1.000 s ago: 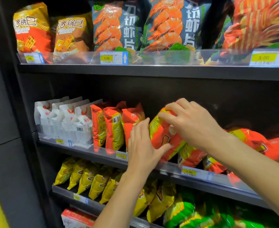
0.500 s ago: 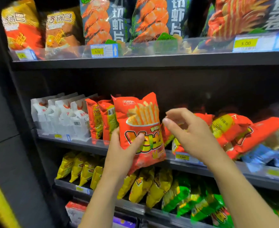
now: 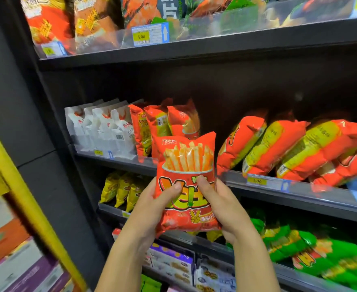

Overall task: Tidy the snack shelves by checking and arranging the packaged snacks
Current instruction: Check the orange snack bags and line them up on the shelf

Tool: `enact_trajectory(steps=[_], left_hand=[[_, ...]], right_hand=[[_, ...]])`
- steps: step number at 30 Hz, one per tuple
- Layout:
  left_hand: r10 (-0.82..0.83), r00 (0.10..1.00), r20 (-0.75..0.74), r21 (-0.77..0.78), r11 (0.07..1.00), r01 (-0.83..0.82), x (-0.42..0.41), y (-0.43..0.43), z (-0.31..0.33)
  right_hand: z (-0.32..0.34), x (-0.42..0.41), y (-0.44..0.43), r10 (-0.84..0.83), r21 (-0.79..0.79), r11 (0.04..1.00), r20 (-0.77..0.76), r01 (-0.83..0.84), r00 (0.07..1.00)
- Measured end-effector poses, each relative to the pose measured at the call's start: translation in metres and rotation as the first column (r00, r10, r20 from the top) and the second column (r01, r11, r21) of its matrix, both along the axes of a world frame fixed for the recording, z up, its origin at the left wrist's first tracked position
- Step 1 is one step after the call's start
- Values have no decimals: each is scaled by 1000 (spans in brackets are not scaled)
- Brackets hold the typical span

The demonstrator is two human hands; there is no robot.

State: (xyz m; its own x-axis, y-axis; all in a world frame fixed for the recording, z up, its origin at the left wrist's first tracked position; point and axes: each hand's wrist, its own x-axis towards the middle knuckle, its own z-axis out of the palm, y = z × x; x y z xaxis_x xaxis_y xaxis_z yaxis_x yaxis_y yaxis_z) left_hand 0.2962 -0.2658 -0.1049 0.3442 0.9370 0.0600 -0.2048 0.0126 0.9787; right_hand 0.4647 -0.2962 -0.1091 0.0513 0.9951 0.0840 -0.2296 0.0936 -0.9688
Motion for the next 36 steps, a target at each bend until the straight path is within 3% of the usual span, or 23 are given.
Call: enact_trajectory(steps=[10, 14, 19, 26, 29, 32, 36], left_hand=[[-56, 994, -97, -37, 998, 53, -4, -4, -14], [18, 1000, 14, -141, 990, -16, 3, -1, 5], [-2, 984, 180, -213, 976, 41, -13, -7, 8], [-67, 996, 50, -141, 987, 74, -10, -21, 16], [-96, 995, -41, -105, 990, 91, -3, -30, 19], [-69, 993, -101, -93, 994, 59, -2, -34, 16], [21, 998, -65, -159, 987, -31, -11, -34, 11]], right_hand=[[-25, -3, -8, -90, -40, 995, 10, 91, 996], [-30, 4, -10, -119, -133, 986, -164, 98, 979], [-37, 9, -17, -137, -206, 976, -349, 67, 927], [-33, 6, -21, -104, -177, 982, -246, 61, 964], [-25, -3, -24, -68, -119, 991, -118, 54, 991], [-16, -10, -28, -6, -76, 997, -5, 5, 1000], [-15, -7, -33, 50, -106, 993, -29, -53, 998]])
